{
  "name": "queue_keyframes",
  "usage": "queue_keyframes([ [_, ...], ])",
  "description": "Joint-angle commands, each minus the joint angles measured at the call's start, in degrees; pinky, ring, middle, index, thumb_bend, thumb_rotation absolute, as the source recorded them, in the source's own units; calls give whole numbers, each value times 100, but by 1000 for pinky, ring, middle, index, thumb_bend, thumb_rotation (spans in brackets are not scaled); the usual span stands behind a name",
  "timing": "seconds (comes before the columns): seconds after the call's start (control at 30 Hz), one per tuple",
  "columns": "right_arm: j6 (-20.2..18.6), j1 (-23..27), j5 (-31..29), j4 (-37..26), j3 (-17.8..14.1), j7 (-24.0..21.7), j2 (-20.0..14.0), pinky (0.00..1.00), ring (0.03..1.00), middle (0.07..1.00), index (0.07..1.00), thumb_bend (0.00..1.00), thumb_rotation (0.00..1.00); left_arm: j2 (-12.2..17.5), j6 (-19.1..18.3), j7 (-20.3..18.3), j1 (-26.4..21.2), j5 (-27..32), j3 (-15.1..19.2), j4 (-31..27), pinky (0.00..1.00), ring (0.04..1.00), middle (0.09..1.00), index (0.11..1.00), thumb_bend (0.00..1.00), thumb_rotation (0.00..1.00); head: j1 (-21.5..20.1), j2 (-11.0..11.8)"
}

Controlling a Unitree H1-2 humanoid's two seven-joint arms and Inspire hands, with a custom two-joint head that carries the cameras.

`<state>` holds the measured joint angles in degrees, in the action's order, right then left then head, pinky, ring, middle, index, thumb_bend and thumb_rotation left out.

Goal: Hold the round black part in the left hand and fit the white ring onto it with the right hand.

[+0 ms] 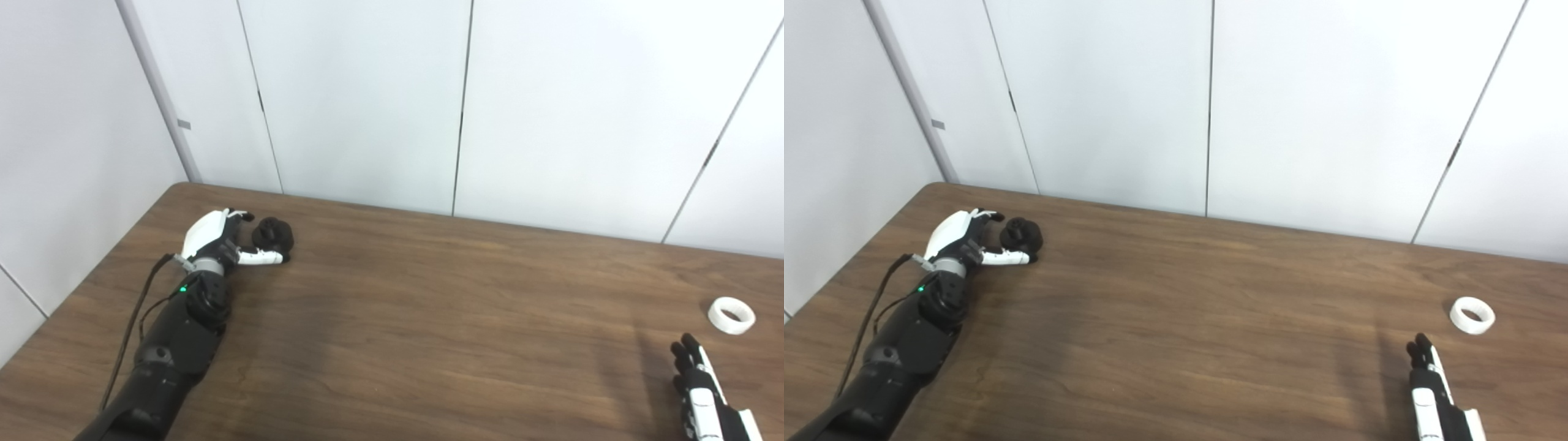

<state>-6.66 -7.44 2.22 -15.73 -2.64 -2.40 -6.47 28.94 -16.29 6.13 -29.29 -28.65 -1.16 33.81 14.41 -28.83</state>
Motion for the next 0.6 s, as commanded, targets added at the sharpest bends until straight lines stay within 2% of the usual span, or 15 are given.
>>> queue_keyframes([
  [0.0,25,-27,-8,-139,22,-12,-3,1000,1000,970,985,355,1000,238,93,177,-352,-54,-17,-29,1000,1000,987,859,1000,347,8,-4],
  [0.2,86,-41,-45,-119,26,-22,7,1000,1000,973,988,372,1000,237,216,249,-428,3,-62,160,1000,1000,980,847,1000,340,-3,-12],
  [0.4,77,-46,-37,-111,27,-17,4,1000,1000,970,983,371,1000,248,145,36,-416,2,-146,6,1000,1000,981,849,1000,353,-31,-21],
  [0.57,91,-48,-36,-109,19,-8,6,1000,997,970,984,360,1000,229,179,9,-434,51,-161,58,1000,1000,982,828,1000,352,-31,-21],
])
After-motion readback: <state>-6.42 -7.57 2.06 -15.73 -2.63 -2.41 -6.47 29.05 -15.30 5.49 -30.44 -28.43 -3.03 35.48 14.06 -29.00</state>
